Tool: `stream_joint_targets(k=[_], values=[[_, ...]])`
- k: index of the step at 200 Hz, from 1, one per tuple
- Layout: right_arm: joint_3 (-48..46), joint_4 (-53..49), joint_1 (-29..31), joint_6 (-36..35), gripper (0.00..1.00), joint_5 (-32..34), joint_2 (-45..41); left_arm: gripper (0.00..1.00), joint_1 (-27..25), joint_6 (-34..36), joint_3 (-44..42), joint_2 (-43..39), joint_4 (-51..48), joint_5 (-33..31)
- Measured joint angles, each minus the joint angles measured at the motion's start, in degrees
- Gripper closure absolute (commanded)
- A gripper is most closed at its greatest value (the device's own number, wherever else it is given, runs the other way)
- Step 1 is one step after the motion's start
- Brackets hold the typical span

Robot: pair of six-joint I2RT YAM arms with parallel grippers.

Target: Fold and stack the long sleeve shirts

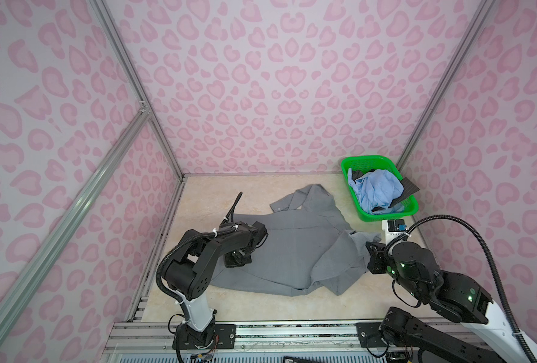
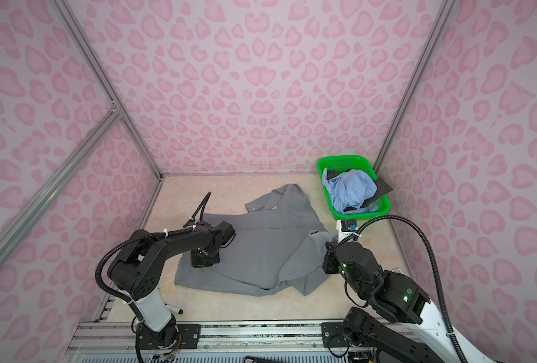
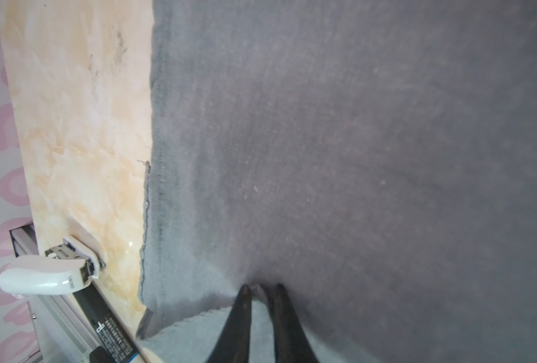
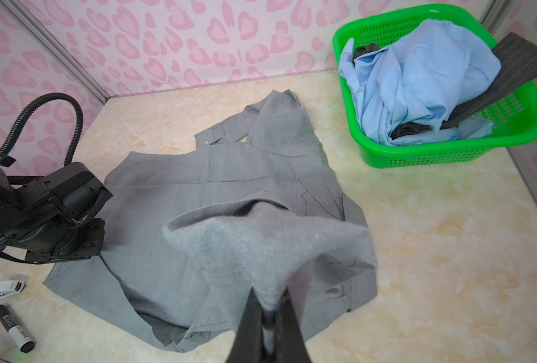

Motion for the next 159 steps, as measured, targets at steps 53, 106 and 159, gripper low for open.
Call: stream_joint_targets(k=[53,106,159], values=[[0.2,-0.35,0.0,0.0,1.0,0.59,-0.04,0.99,0.07,0.74,-0.11,-0.15,0.24,0.26],[1.99,-0.83,0.0,-0.11,1.0,2.19,0.09,1.0,0.04,1.01,2.58,-4.52,-0.2,2.6],[8.35,-0.9,0.0,-3.63,1.0,3.85,3.21,1.0,0.22,0.72,8.15,-15.43,-4.5,1.57]])
